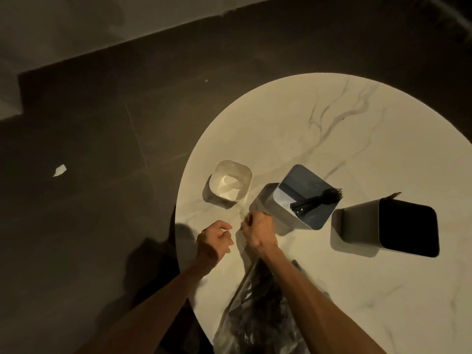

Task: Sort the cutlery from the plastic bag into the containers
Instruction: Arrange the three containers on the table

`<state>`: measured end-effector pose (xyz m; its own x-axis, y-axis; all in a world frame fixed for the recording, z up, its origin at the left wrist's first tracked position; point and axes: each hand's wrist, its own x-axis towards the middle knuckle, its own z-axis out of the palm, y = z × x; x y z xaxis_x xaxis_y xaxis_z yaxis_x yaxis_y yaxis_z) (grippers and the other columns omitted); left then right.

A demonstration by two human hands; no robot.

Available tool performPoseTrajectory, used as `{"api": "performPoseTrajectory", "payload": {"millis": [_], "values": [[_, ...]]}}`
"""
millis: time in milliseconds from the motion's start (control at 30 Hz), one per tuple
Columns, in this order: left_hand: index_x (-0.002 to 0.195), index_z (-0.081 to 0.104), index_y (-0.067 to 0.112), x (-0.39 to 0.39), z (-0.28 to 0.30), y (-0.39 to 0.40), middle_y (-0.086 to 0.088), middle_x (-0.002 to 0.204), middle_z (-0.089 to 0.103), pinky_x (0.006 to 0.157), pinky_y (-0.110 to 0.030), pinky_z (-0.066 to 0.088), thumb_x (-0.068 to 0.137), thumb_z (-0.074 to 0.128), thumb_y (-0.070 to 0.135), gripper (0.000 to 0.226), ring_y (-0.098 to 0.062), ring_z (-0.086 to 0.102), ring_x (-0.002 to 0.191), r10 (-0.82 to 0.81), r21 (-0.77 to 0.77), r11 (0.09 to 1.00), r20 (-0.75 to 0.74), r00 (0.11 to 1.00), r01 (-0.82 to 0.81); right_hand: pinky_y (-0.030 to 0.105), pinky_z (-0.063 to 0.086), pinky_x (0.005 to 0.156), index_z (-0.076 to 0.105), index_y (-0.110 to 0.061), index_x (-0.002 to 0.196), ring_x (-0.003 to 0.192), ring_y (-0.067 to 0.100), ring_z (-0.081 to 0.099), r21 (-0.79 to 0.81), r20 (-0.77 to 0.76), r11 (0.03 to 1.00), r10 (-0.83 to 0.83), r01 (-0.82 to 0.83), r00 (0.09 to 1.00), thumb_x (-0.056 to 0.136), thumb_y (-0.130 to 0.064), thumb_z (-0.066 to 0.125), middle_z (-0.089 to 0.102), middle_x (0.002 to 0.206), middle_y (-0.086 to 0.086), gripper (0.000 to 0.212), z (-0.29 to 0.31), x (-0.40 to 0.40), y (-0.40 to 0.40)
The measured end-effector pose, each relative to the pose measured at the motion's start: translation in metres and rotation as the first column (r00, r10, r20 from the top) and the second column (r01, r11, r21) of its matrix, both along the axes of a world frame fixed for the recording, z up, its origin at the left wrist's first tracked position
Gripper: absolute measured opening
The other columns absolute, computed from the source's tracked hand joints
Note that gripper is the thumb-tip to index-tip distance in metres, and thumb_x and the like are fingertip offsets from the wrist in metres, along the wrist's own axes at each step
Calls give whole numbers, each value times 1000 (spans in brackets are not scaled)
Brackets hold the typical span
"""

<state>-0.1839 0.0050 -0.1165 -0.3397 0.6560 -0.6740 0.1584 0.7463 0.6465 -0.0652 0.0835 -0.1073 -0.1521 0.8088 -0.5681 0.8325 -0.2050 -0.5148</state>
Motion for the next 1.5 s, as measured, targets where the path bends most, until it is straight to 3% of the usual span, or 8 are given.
{"api": "performPoseTrajectory", "payload": {"millis": [333,633,767,900,1100,1200,1300,1500], "values": [[93,66,45,-23,41,4,17,89,72,82,-41,60,87,56,35,15,-10,70,86,-180,185,965,-49,982,186,28,60,72,67,-10,104,78,17,72,-453,-382,868,-394,202,836,87,-15,78,74,98,15,20,67,20,-4],[114,74,23,-32,119,40,4,103,76,97,-36,55,98,62,40,25,-8,70,104,-354,318,903,171,919,288,28,59,64,60,-13,114,70,19,72,-256,-606,958,-266,133,750,88,10,63,68,94,21,35,130,18,20],[105,75,8,-42,128,52,-4,92,75,84,-32,54,104,51,31,34,-5,65,86,-381,326,896,217,899,301,28,58,65,62,-2,103,76,24,73,-256,-626,961,-245,102,741,88,-3,73,72,91,22,19,141,18,39],[92,67,24,-54,125,59,13,58,55,52,-30,41,108,42,32,30,-1,48,50,-400,250,901,157,903,355,30,61,70,67,3,100,76,26,72,-226,-650,972,-197,61,734,89,-3,74,70,97,24,15,150,11,59],[92,62,11,-74,122,79,1,71,54,53,-32,44,108,41,21,29,-10,51,53,-391,303,888,104,915,345,41,62,83,76,-7,100,79,39,72,-117,-652,987,-158,108,741,89,-8,76,74,86,22,12,149,-4,87],[94,70,28,-81,110,82,9,81,62,55,-35,47,107,43,29,29,-7,56,62,-417,316,867,37,908,385,45,63,81,77,-13,100,77,42,71,-40,-624,993,-114,115,773,88,-7,75,75,82,15,13,145,-9,95],[92,70,51,-86,98,83,12,98,64,84,-33,52,105,45,38,31,-1,61,89,-428,302,852,-69,901,428,48,63,78,79,-14,94,68,32,73,38,-582,995,-50,88,812,89,-7,73,74,82,6,10,141,-13,102],[124,65,34,-97,87,93,5,114,57,94,-38,52,102,51,33,26,-15,62,95,-356,230,862,-360,862,452,33,59,79,78,-23,94,74,13,72,275,-207,953,185,-125,961,91,-22,71,77,92,-4,8,123,-22,105]]}}
